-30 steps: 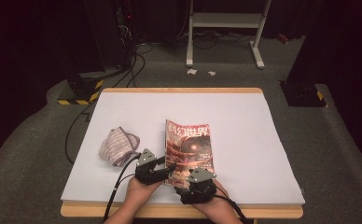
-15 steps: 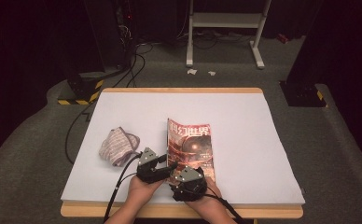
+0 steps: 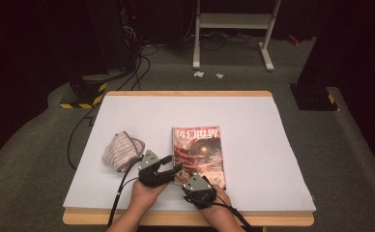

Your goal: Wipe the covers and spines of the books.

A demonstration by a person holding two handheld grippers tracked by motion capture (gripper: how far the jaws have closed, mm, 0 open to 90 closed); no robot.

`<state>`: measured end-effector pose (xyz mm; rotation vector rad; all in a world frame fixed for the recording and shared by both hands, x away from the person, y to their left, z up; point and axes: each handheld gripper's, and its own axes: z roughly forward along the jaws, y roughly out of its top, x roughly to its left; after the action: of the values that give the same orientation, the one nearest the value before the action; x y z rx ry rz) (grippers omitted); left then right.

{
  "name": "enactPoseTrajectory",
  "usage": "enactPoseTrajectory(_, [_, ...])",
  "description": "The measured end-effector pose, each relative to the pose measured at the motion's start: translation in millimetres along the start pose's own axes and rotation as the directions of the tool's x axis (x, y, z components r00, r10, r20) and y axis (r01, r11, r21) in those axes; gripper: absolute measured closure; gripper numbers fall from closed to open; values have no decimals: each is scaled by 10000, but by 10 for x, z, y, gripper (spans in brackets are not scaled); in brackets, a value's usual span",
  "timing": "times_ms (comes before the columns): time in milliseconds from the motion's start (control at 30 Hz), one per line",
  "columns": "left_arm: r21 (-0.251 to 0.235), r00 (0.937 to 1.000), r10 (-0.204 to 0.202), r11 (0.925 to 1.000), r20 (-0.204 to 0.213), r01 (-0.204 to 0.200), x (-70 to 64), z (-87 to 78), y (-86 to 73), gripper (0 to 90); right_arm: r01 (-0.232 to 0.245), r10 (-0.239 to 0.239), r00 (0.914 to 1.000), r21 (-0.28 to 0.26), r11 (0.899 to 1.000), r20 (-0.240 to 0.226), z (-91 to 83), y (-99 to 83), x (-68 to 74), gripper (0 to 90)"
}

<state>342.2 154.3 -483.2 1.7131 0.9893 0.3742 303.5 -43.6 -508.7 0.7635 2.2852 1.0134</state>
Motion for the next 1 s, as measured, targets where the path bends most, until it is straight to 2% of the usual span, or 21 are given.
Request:
enactPoseTrajectory(167, [-145,9989,180,9997,-439,-186,87,-89,45,404,-155,155,9999,-295,9994,24,-62,-4,-64,643])
enactPoseTrajectory(300, [0,9924,840,9964,-902,-844,108,-129,48,396,-378,375,9993,-409,9984,-76,-91,-10,-126,666])
enactPoseTrajectory(367, [207,9884,1185,9929,-955,-1170,124,-129,39,395,-463,457,9989,-464,9978,-145,-100,-12,-160,675])
enactPoseTrajectory(533, [741,9831,1624,9849,-842,-1563,151,-102,10,400,-671,659,9976,-622,9958,-214,-127,-11,-242,724])
enactPoseTrajectory(633, [881,9827,1666,9833,-806,-1595,177,-92,-9,404,-852,841,9963,-766,9934,-172,-156,-10,-299,757])
enactPoseTrajectory(733, [862,9794,1830,9807,-849,-1757,187,-102,-24,434,-1051,1056,9944,-1009,9893,-8,-195,-12,-361,796])
enactPoseTrajectory(867, [708,9841,1587,9857,-799,-1532,219,-115,-50,435,-1303,1319,9912,-1228,9839,54,-235,-14,-430,821])
enactPoseTrajectory(967, [697,9815,1713,9837,-859,-1656,232,-121,-65,437,-1496,1511,9885,-1348,9795,9,-254,-15,-471,834])
enactPoseTrajectory(1000, [667,9843,1589,9858,-765,-1539,246,-124,-63,441,-1526,1544,9880,-1405,9782,20,-258,-12,-481,837])
